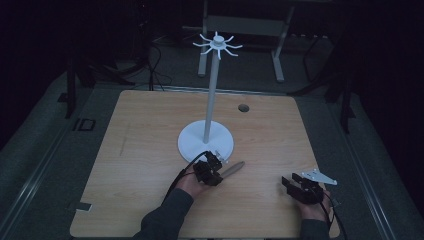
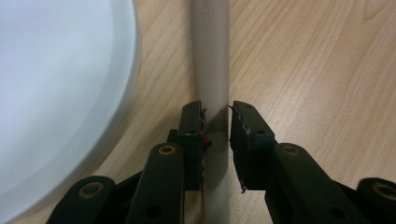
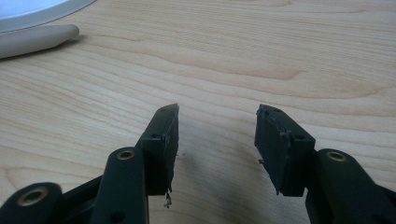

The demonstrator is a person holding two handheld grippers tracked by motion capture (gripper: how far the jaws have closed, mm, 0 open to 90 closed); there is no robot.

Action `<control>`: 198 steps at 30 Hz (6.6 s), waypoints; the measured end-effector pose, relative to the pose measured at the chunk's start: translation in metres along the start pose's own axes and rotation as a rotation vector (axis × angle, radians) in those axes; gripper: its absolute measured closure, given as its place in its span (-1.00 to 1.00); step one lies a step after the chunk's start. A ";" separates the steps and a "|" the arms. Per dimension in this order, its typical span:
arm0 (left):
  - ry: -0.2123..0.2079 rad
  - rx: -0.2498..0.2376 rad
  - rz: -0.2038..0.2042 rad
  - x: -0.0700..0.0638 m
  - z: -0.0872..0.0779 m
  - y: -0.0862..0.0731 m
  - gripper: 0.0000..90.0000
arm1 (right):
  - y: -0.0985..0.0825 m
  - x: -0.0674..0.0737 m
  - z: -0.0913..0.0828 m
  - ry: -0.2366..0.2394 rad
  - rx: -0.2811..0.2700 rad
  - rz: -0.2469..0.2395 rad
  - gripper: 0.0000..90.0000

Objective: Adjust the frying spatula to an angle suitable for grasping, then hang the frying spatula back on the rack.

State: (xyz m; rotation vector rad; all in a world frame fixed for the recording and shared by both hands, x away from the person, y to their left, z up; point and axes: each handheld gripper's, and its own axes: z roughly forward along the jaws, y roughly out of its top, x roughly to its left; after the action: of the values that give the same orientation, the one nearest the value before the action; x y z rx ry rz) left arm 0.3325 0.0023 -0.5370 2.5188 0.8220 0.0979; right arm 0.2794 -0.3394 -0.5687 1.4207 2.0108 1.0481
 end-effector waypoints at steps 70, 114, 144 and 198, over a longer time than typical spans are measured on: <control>0.254 -0.211 -0.177 0.021 -0.052 -0.047 0.65 | 0.000 -0.001 -0.001 -0.009 0.001 0.004 0.09; 0.405 -0.608 -0.189 -0.003 -0.108 -0.041 0.65 | 0.001 -0.001 0.001 -0.015 0.003 -0.001 0.09; 0.414 -0.701 -0.227 -0.011 -0.114 -0.034 0.65 | 0.001 0.001 0.001 -0.023 0.010 -0.015 0.09; 0.492 -0.853 -0.201 -0.016 -0.145 0.007 0.65 | 0.001 0.001 0.001 -0.021 0.009 -0.015 0.09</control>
State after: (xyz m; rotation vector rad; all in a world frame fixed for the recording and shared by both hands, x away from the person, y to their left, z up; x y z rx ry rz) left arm 0.2927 0.0498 -0.4045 1.6076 0.9466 0.8345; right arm 0.2810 -0.3382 -0.5687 1.4133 2.0109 1.0147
